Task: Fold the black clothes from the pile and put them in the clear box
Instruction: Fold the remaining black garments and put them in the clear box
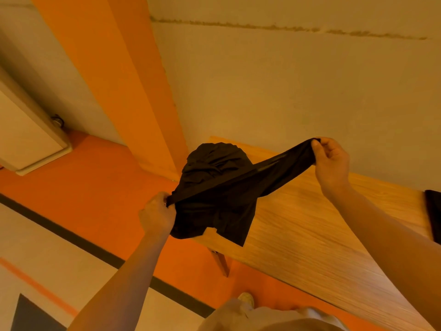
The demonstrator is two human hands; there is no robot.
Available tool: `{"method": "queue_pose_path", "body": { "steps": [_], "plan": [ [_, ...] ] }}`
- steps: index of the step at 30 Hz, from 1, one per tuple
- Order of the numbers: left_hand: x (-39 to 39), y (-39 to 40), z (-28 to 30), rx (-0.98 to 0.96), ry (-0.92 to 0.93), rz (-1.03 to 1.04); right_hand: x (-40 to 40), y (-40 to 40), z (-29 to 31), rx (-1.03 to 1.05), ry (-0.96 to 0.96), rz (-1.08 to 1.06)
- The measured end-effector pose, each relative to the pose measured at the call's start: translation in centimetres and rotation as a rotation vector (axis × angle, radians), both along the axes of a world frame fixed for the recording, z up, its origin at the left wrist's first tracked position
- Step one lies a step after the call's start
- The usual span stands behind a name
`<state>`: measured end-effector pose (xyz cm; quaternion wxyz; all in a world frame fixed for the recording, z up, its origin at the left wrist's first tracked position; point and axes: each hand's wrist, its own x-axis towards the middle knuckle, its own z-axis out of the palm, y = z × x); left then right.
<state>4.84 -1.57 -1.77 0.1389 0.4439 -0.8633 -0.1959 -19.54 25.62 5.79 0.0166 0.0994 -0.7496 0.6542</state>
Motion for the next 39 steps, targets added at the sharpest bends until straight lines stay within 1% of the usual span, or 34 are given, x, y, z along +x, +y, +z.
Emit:
{"method": "queue_pose_path", "body": {
  "steps": [2, 4, 7, 11, 13, 15, 17, 19, 20, 21, 23, 26, 29, 31, 34, 37, 39],
  "plan": [
    [0.0, -0.4, 0.6, 0.099, 0.032, 0.034, 0.1, 0.1, -0.6, 0.04, 0.02, 0.03],
    [-0.3, -0.3, 1.4, 0.187, 0.083, 0.015, 0.5, -0.1, -1.0, 0.079, 0.028, 0.081],
    [-1.5, 1.2, 3.5, 0.272, 0.138, -0.109, 1.5, -1.1, -1.2, 0.162, 0.054, 0.173],
    [-3.9, 3.8, 7.0, 0.513, 0.306, -0.28, 3.3, -2.8, -0.8, 0.238, 0.111, 0.335],
    [-4.9, 4.9, 8.3, 0.581, 0.322, -0.351, 4.3, -3.7, -0.4, 0.254, 0.125, 0.42],
    [-5.7, 5.6, 9.3, 0.592, 0.287, -0.396, 5.5, -4.4, 0.1, 0.271, 0.165, 0.534],
    [-6.2, 6.1, 9.8, 0.557, 0.273, -0.435, 6.6, -4.8, 0.5, 0.288, 0.183, 0.695],
    [-6.6, 6.4, 10.2, 0.509, 0.292, -0.444, 7.6, -5.2, 0.7, 0.318, 0.147, 0.838],
    [-6.8, 6.5, 10.4, 0.486, 0.312, -0.432, 8.0, -5.3, 0.7, 0.329, 0.131, 0.87],
    [-7.0, 6.5, 10.5, 0.468, 0.337, -0.419, 8.2, -5.5, 0.5, 0.328, 0.126, 0.871],
    [-7.2, 6.6, 10.5, 0.436, 0.359, -0.395, 8.5, -5.8, 0.2, 0.291, 0.139, 0.804],
    [-6.9, 6.5, 10.4, 0.367, 0.316, -0.375, 8.0, -5.8, 0.1, 0.266, 0.155, 0.686],
    [-6.3, 6.1, 10.4, 0.317, 0.279, -0.373, 7.3, -5.1, 0.1, 0.293, 0.148, 0.645],
    [-5.8, 5.9, 10.7, 0.333, 0.26, -0.383, 6.9, -4.6, 0.0, 0.307, 0.133, 0.638],
    [-5.4, 5.7, 11.1, 0.408, 0.26, -0.413, 6.5, -4.3, -0.3, 0.313, 0.104, 0.625],
    [-5.3, 6.0, 11.3, 0.476, 0.226, -0.43, 6.6, -4.5, -0.5, 0.333, 0.116, 0.655],
    [-5.4, 6.4, 11.2, 0.52, 0.244, -0.427, 6.7, -4.7, -0.5, 0.348, 0.126, 0.669]
  ]
}}
